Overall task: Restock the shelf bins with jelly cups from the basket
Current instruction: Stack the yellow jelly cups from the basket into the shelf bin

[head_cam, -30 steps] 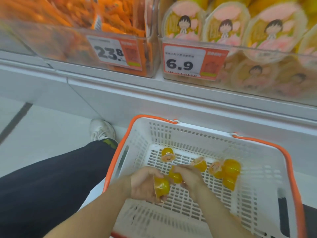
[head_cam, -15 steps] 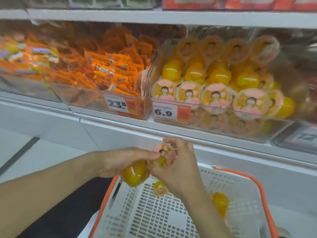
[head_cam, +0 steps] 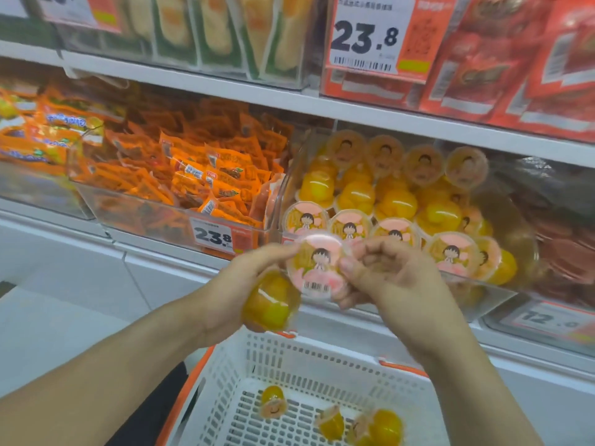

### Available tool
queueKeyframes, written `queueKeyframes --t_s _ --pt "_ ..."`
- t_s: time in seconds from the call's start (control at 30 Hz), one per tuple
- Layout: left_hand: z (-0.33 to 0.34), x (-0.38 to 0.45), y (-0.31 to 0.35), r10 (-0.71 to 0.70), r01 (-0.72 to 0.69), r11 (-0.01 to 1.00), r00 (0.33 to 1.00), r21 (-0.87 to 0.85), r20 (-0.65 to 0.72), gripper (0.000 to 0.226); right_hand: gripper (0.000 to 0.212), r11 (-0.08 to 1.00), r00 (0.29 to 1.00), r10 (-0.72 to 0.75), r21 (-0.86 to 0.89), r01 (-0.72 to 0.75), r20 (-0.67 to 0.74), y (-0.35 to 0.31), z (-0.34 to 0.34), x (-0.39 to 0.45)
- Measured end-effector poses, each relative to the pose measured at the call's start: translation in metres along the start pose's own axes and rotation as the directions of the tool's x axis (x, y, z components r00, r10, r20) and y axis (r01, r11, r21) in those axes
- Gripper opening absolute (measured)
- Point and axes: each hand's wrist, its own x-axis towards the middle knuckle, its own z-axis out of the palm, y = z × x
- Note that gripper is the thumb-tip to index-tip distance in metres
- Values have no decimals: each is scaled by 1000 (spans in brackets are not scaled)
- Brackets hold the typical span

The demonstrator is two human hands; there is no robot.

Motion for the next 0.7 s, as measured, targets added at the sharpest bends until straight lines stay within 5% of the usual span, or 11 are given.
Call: queueKeyframes --t_s 0.23,0.33,0.47,0.6,0.7 --pt "6 14 -9 11 -31 952 998 -306 -68 38 12 932 945 -203 -346 106 -258 -39 -7 87" --pt "16 15 -7 10 -37 916 998 -399 -68 33 13 883 921 -152 -467 -36 -358 -33 -21 130" --pt "22 16 -8 18 -49 905 997 -423 -78 36 13 869 907 66 -422 -257 -416 -39 -26 157" --pt "30 18 -6 34 -57 881 998 -469 -56 36 35 754 912 71 -577 -314 -404 -51 -22 160" --pt "38 21 -5 52 -69 861 998 -504 -48 34 31 708 936 98 -638 -303 -337 -51 -19 162"
